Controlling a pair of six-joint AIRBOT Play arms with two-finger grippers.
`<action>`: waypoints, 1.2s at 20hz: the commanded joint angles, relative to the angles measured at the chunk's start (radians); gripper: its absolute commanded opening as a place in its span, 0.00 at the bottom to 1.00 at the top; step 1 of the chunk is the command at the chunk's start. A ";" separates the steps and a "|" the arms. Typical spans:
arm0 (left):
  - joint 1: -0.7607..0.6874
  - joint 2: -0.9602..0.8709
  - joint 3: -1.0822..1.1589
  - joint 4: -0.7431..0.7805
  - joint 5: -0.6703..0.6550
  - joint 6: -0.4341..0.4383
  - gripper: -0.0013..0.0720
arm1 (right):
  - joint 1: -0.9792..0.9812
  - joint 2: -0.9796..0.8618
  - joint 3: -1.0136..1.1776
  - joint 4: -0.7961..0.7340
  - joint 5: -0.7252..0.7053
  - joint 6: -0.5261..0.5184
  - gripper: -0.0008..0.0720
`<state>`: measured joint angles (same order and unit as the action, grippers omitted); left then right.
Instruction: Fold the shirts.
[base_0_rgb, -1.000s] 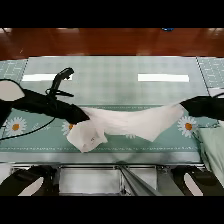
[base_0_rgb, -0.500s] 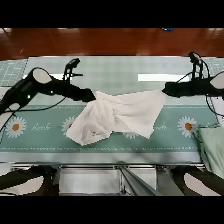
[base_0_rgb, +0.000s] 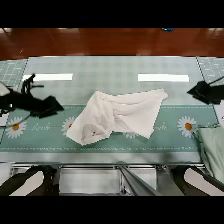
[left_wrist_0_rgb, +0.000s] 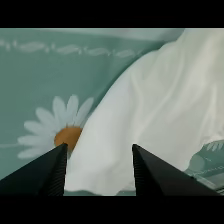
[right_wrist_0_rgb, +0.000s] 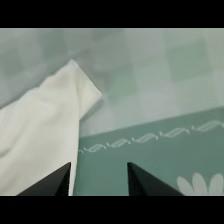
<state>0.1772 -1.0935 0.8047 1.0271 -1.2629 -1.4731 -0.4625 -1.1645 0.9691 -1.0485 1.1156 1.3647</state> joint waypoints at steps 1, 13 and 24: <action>0.061 0.151 -0.285 -0.002 0.021 -0.089 0.71 | -0.084 0.101 -0.236 0.070 -0.034 -0.065 0.57; -0.057 0.143 -0.541 -0.305 0.309 -0.084 0.71 | -0.084 0.125 -0.372 0.156 -0.025 -0.121 0.57; -0.107 0.122 -0.403 -0.494 0.382 0.157 0.05 | -0.017 0.034 -0.372 0.161 0.006 -0.095 0.57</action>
<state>0.0364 -0.9703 0.3485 0.5613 -0.8562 -1.3849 -0.5217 -1.0836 0.5972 -0.8982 1.1103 1.2648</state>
